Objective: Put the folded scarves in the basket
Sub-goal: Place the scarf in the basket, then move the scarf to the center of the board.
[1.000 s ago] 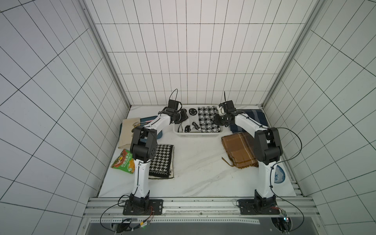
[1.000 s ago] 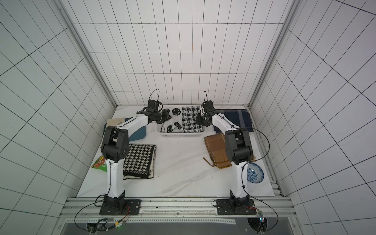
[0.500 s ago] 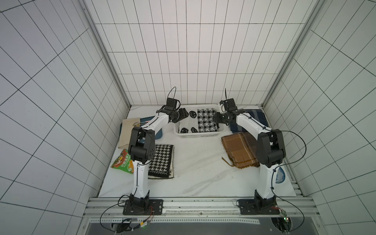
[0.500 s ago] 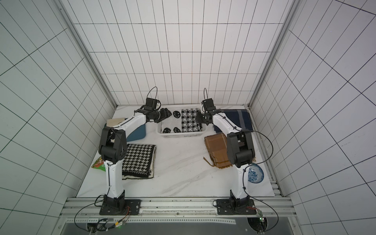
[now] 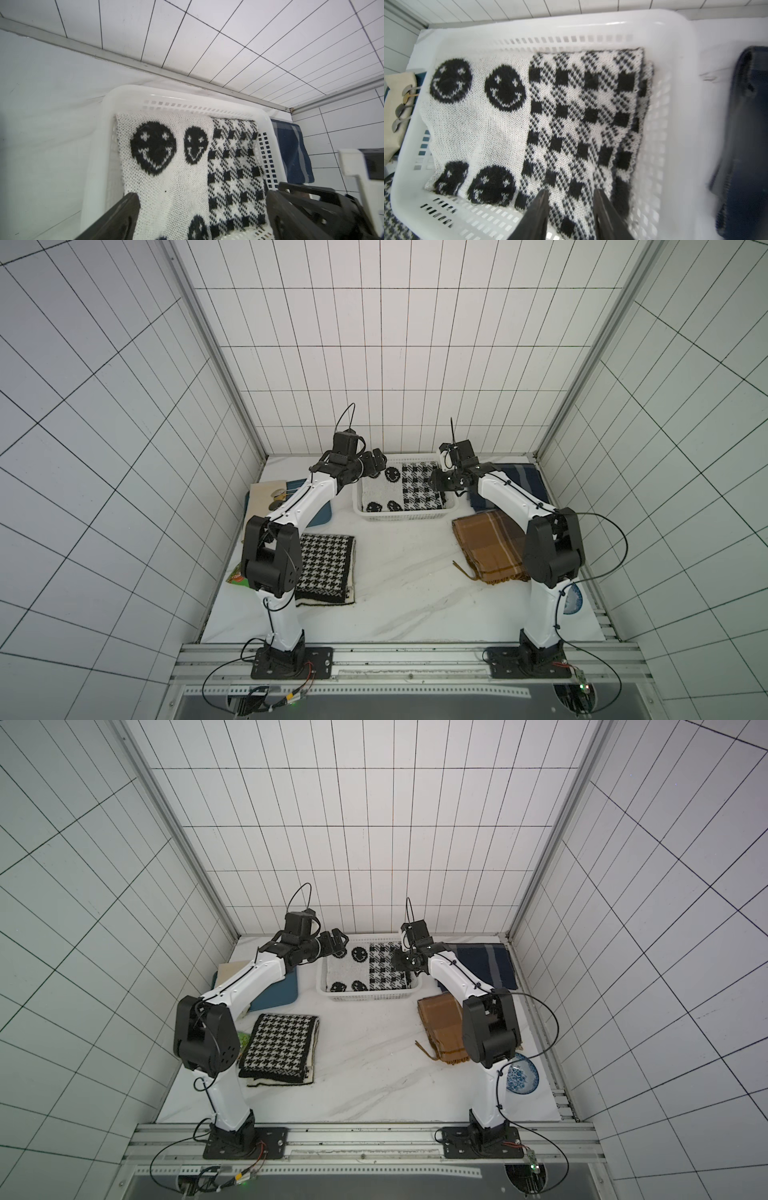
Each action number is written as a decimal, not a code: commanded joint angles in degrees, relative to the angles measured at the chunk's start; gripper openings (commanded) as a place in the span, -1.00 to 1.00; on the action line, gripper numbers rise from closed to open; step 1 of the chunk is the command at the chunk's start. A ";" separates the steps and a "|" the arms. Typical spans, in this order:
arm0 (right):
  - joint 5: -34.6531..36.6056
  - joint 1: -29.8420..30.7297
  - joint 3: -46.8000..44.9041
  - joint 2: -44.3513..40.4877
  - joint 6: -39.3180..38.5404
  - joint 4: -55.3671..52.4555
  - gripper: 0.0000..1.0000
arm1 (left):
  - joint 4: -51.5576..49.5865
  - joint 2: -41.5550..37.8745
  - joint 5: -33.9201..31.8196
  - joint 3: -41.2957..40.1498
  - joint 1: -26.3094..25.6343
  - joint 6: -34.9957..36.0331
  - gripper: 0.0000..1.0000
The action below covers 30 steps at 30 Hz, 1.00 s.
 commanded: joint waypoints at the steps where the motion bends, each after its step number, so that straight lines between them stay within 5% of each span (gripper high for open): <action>1: -1.93 0.14 3.77 4.68 -1.11 -2.82 -0.29 | 5.04 3.14 1.11 -0.54 -2.33 1.15 0.96; 4: -1.20 0.11 4.47 6.91 -1.60 -4.03 -0.33 | 4.24 10.16 5.71 2.75 -1.50 -1.24 0.95; 7: 0.24 0.11 4.53 7.99 -2.39 -4.97 -0.38 | 1.17 15.12 7.11 5.72 -0.37 -1.47 0.65; 10: 0.74 0.15 4.13 7.88 -2.71 -4.99 -0.42 | 1.69 15.67 7.57 5.32 0.13 -1.49 0.40; 13: 0.19 0.37 3.66 6.02 -2.65 -5.00 -0.42 | 1.26 14.54 7.02 5.28 0.20 -1.05 0.38; 19: -0.05 1.93 -0.17 -3.41 -1.97 -3.18 -0.38 | 1.33 6.14 6.64 3.34 -1.24 -0.40 0.38; 30: -0.27 7.65 -20.83 -28.45 -0.55 -5.93 -0.21 | 6.59 -18.23 6.96 -16.88 -1.72 -2.51 0.55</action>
